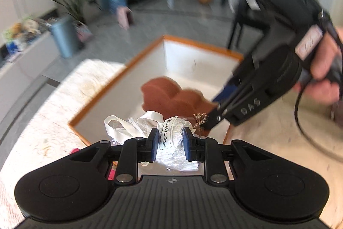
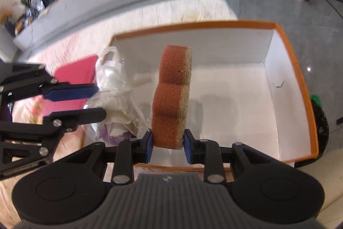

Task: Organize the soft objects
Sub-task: 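Carry the sponge and bag into the orange box and open both tools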

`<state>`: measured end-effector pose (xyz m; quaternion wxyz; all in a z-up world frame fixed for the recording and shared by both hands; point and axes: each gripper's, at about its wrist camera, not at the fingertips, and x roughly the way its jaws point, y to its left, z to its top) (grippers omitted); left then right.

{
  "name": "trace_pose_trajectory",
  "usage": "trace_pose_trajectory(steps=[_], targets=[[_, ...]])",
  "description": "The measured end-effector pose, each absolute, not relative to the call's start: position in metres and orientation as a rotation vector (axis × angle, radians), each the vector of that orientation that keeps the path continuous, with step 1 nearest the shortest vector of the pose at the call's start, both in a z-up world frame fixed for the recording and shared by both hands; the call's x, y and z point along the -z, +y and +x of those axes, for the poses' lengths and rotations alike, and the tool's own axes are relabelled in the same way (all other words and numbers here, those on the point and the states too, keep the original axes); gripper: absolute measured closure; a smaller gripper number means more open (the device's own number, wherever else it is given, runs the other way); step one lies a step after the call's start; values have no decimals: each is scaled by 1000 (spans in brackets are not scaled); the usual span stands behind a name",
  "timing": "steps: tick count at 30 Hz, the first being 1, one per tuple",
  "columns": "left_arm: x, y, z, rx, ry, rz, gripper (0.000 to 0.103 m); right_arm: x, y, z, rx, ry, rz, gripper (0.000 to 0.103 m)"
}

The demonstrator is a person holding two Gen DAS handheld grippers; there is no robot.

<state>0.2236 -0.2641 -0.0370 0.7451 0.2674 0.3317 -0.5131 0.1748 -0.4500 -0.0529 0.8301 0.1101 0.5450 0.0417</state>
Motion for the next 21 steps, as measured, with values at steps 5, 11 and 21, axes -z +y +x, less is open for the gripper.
trace_pose_trajectory(steps=[5, 11, 21], targets=[[59, -272, 235, 1184, 803, 683, 76, 77, -450, 192, -157, 1267, 258, 74], [74, -284, 241, 1197, 882, 732, 74, 90, -434, 203, -179, 1340, 204, 73], [81, -281, 241, 1175, 913, 743, 45, 88, -420, 206, -170, 1345, 136, 49]])
